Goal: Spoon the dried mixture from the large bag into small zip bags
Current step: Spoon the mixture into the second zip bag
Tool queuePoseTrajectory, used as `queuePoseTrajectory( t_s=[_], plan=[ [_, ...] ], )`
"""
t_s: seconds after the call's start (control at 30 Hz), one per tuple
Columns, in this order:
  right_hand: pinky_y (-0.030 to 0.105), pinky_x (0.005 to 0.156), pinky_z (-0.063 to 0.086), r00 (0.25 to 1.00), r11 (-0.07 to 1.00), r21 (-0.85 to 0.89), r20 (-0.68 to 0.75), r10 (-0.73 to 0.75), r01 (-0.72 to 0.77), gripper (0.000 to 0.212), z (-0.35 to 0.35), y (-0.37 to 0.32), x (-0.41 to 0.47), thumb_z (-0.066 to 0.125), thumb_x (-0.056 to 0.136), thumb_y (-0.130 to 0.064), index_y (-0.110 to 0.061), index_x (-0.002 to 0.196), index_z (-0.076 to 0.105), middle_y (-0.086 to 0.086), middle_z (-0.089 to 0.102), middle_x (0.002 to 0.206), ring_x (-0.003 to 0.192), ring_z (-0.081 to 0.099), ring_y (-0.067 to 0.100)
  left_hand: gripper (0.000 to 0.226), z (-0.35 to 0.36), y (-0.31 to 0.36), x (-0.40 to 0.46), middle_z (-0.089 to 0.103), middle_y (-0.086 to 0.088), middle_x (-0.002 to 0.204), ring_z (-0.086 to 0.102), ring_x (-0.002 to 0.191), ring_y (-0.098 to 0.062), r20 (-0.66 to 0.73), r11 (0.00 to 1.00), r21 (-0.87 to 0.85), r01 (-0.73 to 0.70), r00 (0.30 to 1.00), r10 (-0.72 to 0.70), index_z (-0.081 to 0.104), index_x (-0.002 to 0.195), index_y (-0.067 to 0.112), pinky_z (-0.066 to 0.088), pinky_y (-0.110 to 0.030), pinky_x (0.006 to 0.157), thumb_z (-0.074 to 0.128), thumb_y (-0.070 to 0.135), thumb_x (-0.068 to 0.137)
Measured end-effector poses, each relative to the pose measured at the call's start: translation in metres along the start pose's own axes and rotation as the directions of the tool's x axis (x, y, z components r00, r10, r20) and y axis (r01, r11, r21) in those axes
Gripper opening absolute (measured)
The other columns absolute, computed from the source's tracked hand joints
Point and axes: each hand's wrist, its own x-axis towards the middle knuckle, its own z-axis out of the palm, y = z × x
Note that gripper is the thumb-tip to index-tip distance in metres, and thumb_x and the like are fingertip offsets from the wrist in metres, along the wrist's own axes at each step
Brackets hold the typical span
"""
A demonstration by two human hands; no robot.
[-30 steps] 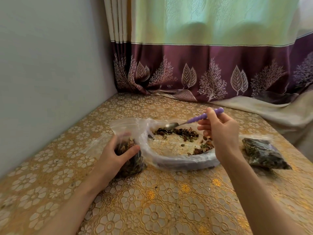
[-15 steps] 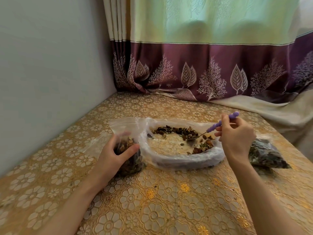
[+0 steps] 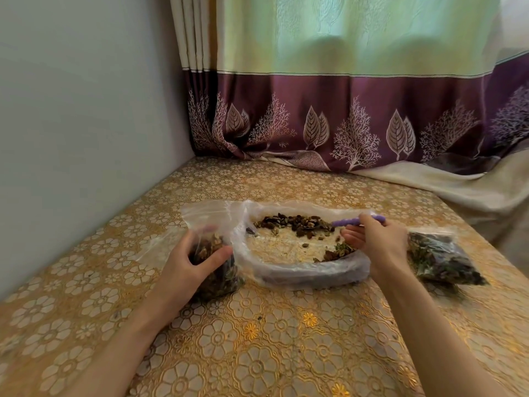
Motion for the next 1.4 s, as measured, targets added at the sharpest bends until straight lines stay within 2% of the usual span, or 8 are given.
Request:
queuePoseTrajectory(
  t_s=[0.17, 0.37, 0.7, 1.0, 1.07, 1.17, 1.3, 1.4],
  plan=[
    [0.02, 0.05, 0.053, 0.998, 0.995, 0.086, -0.039, 0.052, -0.048, 0.02, -0.002, -0.004, -0.003, 0.049, 0.085, -0.001, 0.004, 0.076, 0.066, 0.015, 0.072, 0.069, 0.056, 0.065, 0.018, 0.038, 0.0, 0.002, 0.0, 0.057, 0.022, 0.103, 0.055, 0.084, 0.019, 0.012, 1.0, 0.009, 0.002, 1.0, -0.002, 0.053, 0.094, 0.062, 0.043, -0.012, 0.066, 0.066, 0.053, 0.059],
    [0.018, 0.046, 0.046, 1.0, 0.977, 0.211, 0.007, 0.025, -0.026, 0.023, 0.002, -0.019, -0.014, 0.05, 0.088, -0.003, -0.003, 0.068, 0.061, 0.003, 0.066, 0.051, 0.047, 0.058, 0.013, 0.046, 0.0, 0.002, 0.0, 0.058, 0.018, 0.103, 0.055, 0.084, 0.018, 0.013, 1.0, 0.017, -0.009, 1.0, 0.009, 0.053, 0.102, 0.051, 0.046, -0.006, 0.061, 0.068, 0.049, 0.058],
    [0.019, 0.048, 0.049, 0.961, 0.943, 0.327, 0.235, -0.145, 0.062, 0.025, 0.024, -0.06, -0.055, 0.05, 0.091, -0.009, -0.002, 0.072, 0.064, 0.011, 0.067, 0.064, 0.054, 0.061, 0.015, 0.053, -0.001, 0.003, -0.001, 0.059, 0.016, 0.104, 0.058, 0.086, 0.012, 0.048, 1.0, -0.008, 0.008, 0.999, -0.007, 0.053, 0.105, 0.049, 0.047, -0.01, 0.064, 0.071, 0.047, 0.056],
    [0.018, 0.049, 0.05, 0.823, 0.938, 0.319, 0.491, -0.284, 0.133, 0.018, 0.041, -0.065, -0.083, 0.048, 0.091, -0.002, 0.0, 0.082, 0.063, 0.006, 0.071, 0.065, 0.055, 0.06, 0.014, 0.055, 0.002, 0.006, -0.001, 0.067, 0.024, 0.093, 0.06, 0.084, 0.014, 0.053, 0.995, -0.097, 0.036, 0.998, -0.031, 0.055, 0.107, 0.043, 0.047, -0.01, 0.065, 0.072, 0.045, 0.055],
    [0.02, 0.049, 0.05, 0.817, 0.937, 0.319, 0.497, -0.291, 0.14, 0.017, 0.04, -0.065, -0.08, 0.047, 0.09, 0.002, 0.002, 0.088, 0.063, 0.008, 0.07, 0.067, 0.055, 0.06, 0.016, 0.053, 0.002, 0.007, -0.002, 0.066, 0.029, 0.09, 0.061, 0.082, 0.011, 0.04, 0.993, -0.119, 0.028, 0.999, -0.023, 0.056, 0.106, 0.037, 0.047, -0.011, 0.064, 0.072, 0.042, 0.056],
    [0.022, 0.048, 0.049, 0.803, 0.935, 0.323, 0.515, -0.301, 0.143, 0.02, 0.038, -0.065, -0.076, 0.045, 0.088, 0.005, 0.001, 0.089, 0.064, 0.011, 0.069, 0.069, 0.057, 0.06, 0.018, 0.054, 0.003, 0.01, -0.004, 0.061, 0.035, 0.087, 0.06, 0.081, 0.013, 0.032, 0.993, -0.121, 0.016, 0.999, -0.013, 0.056, 0.104, 0.044, 0.049, -0.009, 0.059, 0.081, 0.047, 0.056],
    [0.022, 0.049, 0.047, 0.823, 0.925, 0.353, 0.479, -0.307, 0.14, 0.017, 0.035, -0.066, -0.071, 0.046, 0.09, 0.001, 0.001, 0.09, 0.063, 0.01, 0.068, 0.07, 0.058, 0.059, 0.018, 0.073, 0.0, 0.01, -0.004, 0.057, 0.021, 0.102, 0.058, 0.091, 0.002, 0.018, 0.993, -0.11, 0.038, 0.999, -0.036, 0.057, 0.101, 0.053, 0.049, -0.02, 0.072, 0.074, 0.072, 0.032],
    [0.02, 0.05, 0.047, 0.87, 0.91, 0.388, 0.388, -0.303, 0.144, 0.017, 0.028, -0.066, -0.065, 0.049, 0.092, -0.007, -0.001, 0.083, 0.063, 0.009, 0.067, 0.068, 0.059, 0.057, 0.017, 0.069, 0.001, 0.01, -0.004, 0.057, 0.017, 0.106, 0.057, 0.096, -0.002, 0.002, 0.993, -0.115, 0.028, 1.0, -0.028, 0.059, 0.1, 0.048, 0.048, -0.022, 0.074, 0.075, 0.074, 0.038]
  ],
)
